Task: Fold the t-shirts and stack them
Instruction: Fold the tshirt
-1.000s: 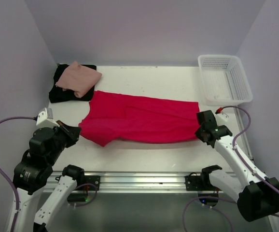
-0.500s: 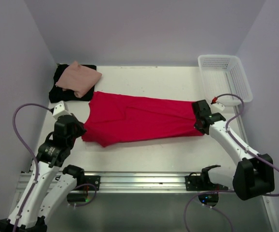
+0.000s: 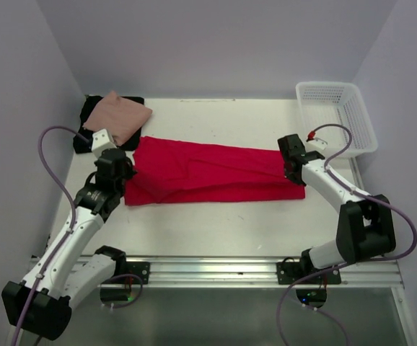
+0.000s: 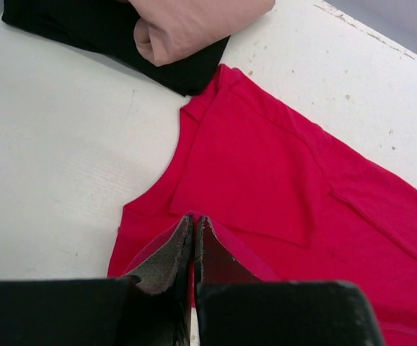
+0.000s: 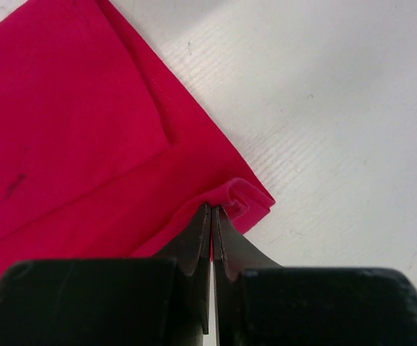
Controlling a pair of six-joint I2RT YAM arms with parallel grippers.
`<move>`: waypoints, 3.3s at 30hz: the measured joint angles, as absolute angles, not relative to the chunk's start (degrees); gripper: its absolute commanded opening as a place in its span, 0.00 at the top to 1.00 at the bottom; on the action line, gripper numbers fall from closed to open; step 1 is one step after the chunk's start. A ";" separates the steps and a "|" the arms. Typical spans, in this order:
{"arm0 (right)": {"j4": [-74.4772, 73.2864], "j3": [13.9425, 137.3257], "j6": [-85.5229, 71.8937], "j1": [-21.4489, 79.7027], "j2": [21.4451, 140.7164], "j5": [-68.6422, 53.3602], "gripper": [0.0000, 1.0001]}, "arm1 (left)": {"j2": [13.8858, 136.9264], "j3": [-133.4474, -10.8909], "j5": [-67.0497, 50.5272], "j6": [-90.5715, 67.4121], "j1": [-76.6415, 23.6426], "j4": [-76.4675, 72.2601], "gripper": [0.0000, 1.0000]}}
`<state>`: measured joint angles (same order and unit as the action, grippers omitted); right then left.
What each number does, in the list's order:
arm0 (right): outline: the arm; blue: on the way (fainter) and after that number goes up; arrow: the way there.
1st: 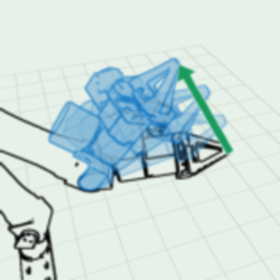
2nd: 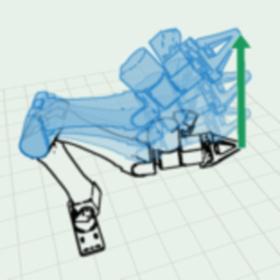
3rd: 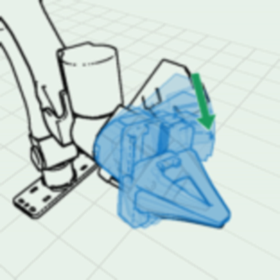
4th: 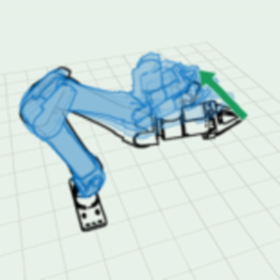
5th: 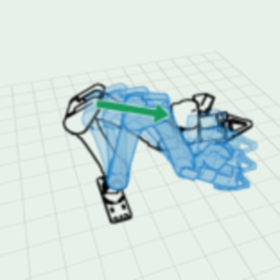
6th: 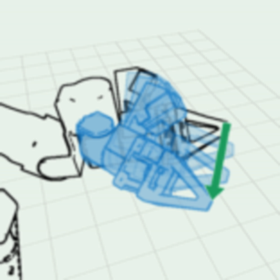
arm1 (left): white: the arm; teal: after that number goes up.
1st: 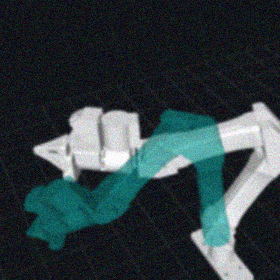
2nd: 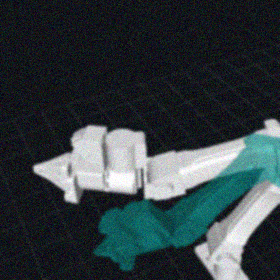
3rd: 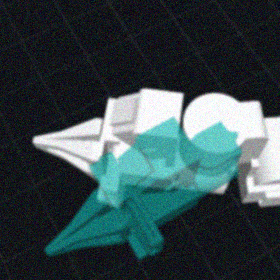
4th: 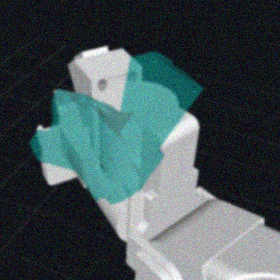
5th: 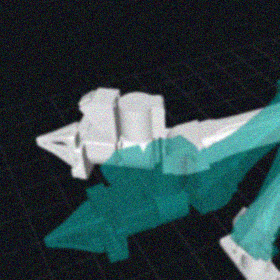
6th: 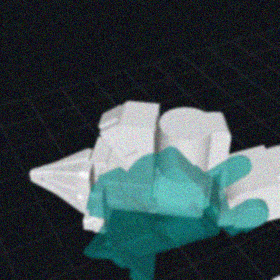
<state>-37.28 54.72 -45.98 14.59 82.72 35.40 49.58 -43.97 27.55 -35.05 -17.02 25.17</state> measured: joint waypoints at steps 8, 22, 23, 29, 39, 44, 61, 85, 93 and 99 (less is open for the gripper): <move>-36.42 57.41 -45.54 13.93 89.06 36.64 1.00 | 56.45 -45.32 28.10 -34.20 -15.97 19.27 1.00; -36.03 58.72 -45.36 13.23 90.72 38.09 1.00 | 62.57 -45.56 25.91 -33.39 -12.38 13.32 1.00; -36.03 58.85 -45.36 13.17 90.74 38.09 1.00 | 62.76 -45.56 25.89 -33.39 -12.36 12.91 1.00; -35.66 60.38 -45.36 12.99 92.01 38.26 1.00 | 65.30 -46.57 25.76 -33.34 -12.01 10.31 1.00; -34.85 60.86 -45.36 12.82 97.19 38.24 1.00 | 72.75 -49.67 24.29 -33.28 -11.27 6.61 1.00; -34.41 60.86 -45.36 12.69 98.28 38.06 1.00 | 75.29 -49.67 23.94 -32.95 -11.20 5.65 0.39; -12.67 45.25 -36.34 12.69 74.48 26.28 0.47 | 57.89 -44.60 19.22 -34.20 -10.96 -1.56 0.40; -16.75 50.30 -28.58 13.87 93.38 9.67 1.00 | 65.58 -22.06 10.35 -48.51 -11.81 -2.55 1.00; -20.32 54.13 -26.76 14.57 96.07 9.41 1.00 | 71.33 -23.77 13.80 -49.41 -11.81 -2.96 1.00; -27.09 56.03 -25.21 17.37 96.64 9.80 1.00 | 78.28 -27.88 14.96 -50.19 -11.81 -3.55 1.00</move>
